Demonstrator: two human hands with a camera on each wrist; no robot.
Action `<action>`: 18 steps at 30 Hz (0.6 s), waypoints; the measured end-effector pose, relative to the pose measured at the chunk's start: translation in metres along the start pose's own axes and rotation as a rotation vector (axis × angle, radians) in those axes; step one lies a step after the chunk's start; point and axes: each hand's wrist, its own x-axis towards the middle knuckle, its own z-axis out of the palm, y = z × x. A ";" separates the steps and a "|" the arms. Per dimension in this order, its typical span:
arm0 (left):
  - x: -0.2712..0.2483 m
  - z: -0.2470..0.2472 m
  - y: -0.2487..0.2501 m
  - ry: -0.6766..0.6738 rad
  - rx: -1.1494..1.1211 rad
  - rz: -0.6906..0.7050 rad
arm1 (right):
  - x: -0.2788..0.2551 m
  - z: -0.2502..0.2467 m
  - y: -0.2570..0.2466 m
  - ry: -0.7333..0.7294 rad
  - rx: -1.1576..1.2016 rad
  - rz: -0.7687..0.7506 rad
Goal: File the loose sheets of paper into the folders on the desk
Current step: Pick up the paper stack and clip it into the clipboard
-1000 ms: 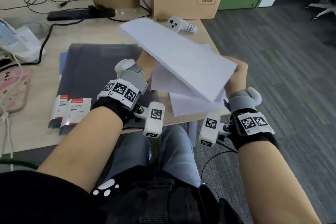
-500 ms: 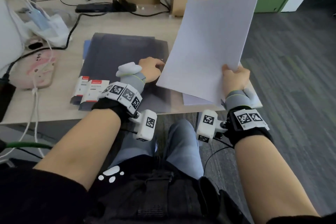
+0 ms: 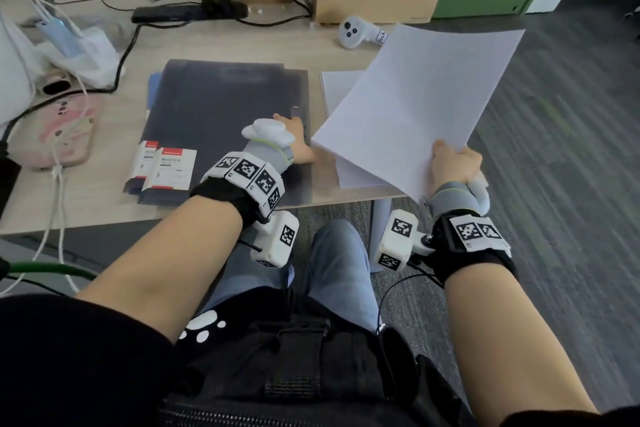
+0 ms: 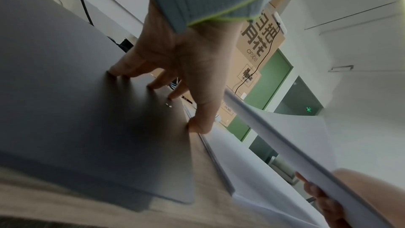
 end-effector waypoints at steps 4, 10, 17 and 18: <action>-0.012 -0.012 0.004 0.122 0.024 0.082 | 0.000 0.008 -0.001 -0.008 0.051 -0.003; -0.023 -0.044 0.004 0.415 -0.151 0.088 | 0.001 0.020 -0.004 -0.075 0.160 0.076; -0.042 -0.086 -0.003 0.730 -0.540 0.125 | -0.018 0.059 -0.019 -0.236 0.206 0.128; -0.046 -0.091 -0.005 0.763 -0.592 0.117 | -0.026 0.067 -0.022 -0.262 0.204 0.132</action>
